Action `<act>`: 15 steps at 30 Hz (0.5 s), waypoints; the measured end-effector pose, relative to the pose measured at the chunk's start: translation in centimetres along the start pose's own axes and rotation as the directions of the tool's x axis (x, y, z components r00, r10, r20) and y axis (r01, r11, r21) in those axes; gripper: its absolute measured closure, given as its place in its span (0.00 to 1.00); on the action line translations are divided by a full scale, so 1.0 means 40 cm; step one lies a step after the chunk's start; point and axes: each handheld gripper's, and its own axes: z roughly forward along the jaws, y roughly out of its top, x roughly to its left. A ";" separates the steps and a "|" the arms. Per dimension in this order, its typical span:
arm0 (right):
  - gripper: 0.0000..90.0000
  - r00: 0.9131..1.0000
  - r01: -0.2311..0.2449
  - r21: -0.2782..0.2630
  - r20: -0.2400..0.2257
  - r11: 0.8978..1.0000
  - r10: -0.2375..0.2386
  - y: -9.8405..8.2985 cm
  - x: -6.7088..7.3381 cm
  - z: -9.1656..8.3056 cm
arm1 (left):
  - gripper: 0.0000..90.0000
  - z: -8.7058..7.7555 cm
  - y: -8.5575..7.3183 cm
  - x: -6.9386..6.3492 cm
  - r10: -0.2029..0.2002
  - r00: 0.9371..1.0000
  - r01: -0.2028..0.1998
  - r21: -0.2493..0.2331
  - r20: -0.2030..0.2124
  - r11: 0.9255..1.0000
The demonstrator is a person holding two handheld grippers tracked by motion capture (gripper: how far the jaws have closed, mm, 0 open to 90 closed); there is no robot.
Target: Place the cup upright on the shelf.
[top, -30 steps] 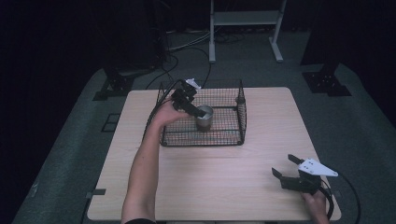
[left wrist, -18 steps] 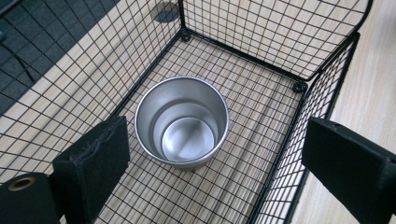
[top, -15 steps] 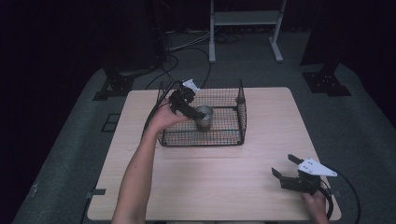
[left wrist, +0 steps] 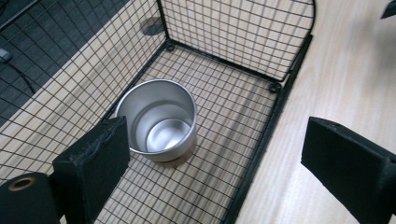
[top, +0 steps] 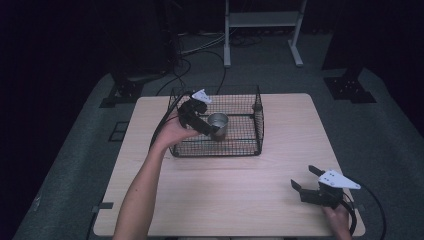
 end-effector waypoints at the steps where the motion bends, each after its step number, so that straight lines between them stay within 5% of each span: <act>1: 0.15 1.000 0.000 0.000 0.001 1.000 0.000 0.000 0.000 0.000 | 0.08 -0.002 -0.003 -0.004 0.006 1.000 -0.006 0.002 -0.001 1.000; 15: 0.15 1.000 0.008 0.007 0.008 1.000 -0.008 0.001 0.003 0.001 | 0.08 -0.034 -0.039 -0.050 0.027 0.999 -0.028 -0.028 -0.018 0.999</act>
